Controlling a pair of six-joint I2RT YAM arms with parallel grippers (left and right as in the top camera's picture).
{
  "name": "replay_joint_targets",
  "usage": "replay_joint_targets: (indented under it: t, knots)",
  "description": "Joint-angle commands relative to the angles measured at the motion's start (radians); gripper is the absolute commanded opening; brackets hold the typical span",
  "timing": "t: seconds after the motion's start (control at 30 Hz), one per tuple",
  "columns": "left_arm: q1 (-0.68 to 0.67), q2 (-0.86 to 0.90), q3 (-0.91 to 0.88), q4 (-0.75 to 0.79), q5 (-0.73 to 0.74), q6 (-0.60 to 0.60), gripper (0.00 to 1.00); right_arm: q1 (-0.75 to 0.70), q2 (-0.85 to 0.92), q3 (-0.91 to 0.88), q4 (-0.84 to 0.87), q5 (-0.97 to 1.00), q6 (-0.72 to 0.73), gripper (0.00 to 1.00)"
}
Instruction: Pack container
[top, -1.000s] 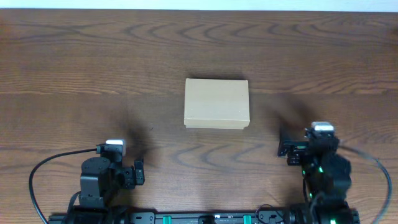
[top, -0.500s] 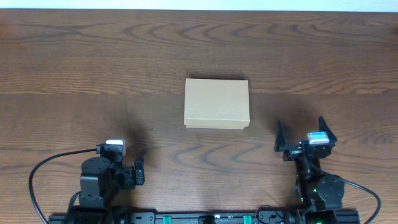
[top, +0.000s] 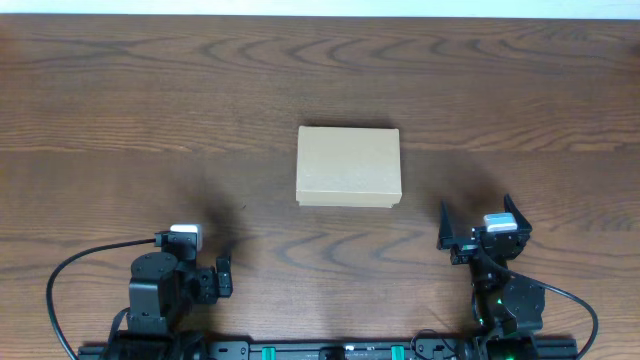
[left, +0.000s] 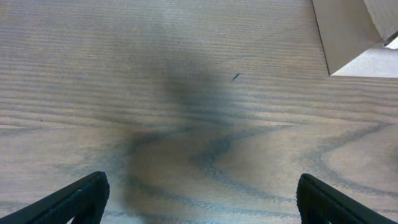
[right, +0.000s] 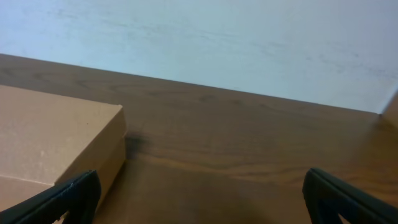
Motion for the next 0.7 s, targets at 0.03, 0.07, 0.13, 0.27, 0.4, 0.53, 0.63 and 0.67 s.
replay_joint_targets:
  t: [0.03, 0.07, 0.13, 0.27, 0.4, 0.53, 0.63, 0.67]
  knots:
    - [-0.004, -0.005, -0.005, -0.003, -0.008, -0.007, 0.95, 0.021, -0.007, -0.002, -0.008, -0.003, 0.011, 0.99]
    - [-0.004, -0.005, -0.005, -0.003, -0.008, -0.007, 0.96, 0.021, -0.007, -0.002, -0.008, -0.003, 0.017, 0.99]
    - [-0.004, -0.005, -0.005, -0.003, -0.008, -0.007, 0.96, 0.021, -0.007, -0.002, -0.008, -0.003, 0.037, 0.99]
    - [-0.004, -0.005, -0.005, -0.003, -0.008, -0.007, 0.95, 0.019, -0.007, -0.002, -0.005, 0.020, 0.089, 0.99]
    - [-0.004, -0.005, -0.005, -0.003, -0.008, -0.007, 0.95, 0.015, -0.007, -0.002, -0.005, 0.024, 0.118, 0.99]
    - [-0.004, -0.005, -0.005, -0.003, -0.008, -0.007, 0.95, -0.003, -0.007, -0.002, -0.003, 0.033, 0.177, 0.99]
    - [-0.004, -0.005, -0.005, -0.003, -0.008, -0.007, 0.95, -0.011, -0.007, -0.002, -0.003, 0.040, 0.204, 0.99]
    - [-0.004, -0.005, -0.005, -0.003, -0.008, -0.007, 0.95, -0.014, -0.007, -0.002, -0.003, 0.039, 0.207, 0.99]
